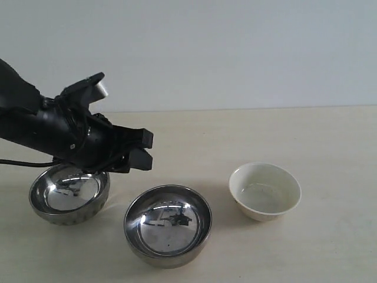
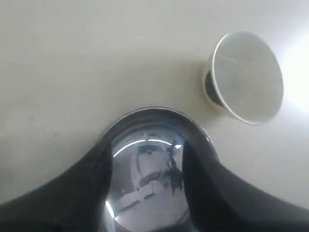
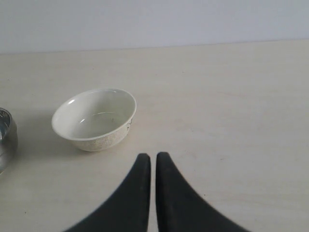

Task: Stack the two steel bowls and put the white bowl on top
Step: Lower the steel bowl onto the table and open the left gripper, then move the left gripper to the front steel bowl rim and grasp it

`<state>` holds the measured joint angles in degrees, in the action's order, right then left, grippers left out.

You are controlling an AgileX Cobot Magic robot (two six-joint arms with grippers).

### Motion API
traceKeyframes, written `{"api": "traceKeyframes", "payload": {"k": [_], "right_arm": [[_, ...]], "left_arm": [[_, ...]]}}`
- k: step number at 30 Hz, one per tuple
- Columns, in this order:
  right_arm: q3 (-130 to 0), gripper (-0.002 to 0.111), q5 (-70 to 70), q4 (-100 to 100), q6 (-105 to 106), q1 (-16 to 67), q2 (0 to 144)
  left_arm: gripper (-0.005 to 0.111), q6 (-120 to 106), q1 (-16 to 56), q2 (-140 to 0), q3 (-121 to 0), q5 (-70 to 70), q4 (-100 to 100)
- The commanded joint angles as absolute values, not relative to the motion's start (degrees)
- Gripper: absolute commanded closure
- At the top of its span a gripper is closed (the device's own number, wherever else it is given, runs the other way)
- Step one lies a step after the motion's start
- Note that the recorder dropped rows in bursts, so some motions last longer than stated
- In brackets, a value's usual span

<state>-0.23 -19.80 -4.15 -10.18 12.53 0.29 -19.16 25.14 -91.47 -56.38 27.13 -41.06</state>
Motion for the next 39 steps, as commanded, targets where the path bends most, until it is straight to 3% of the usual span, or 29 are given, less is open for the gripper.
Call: {"api": "traceKeyframes", "payload": {"k": [1,6,22,39], "right_arm": [[0.00,0.108,-19.58,-4.59,-10.15,12.48,0.00],[0.00,0.108,-19.58,-4.59,-10.15,12.48,0.00],[0.00,0.108,-19.58,-4.59,-10.15,12.48,0.00],[0.00,0.108,-19.58,-4.59,-10.15,12.48,0.00]], "left_arm": [[0.063,-21.10,25.29,-87.23,-56.32,28.32,-40.64],[0.063,-18.08,23.65,-82.24,-56.32,26.67,-32.00],[0.063,-4.48,2.56,-80.24,-53.72,35.63,-12.16],[0.063,-4.68,2.28,-94.16,-53.46,30.28,-11.76]]}}
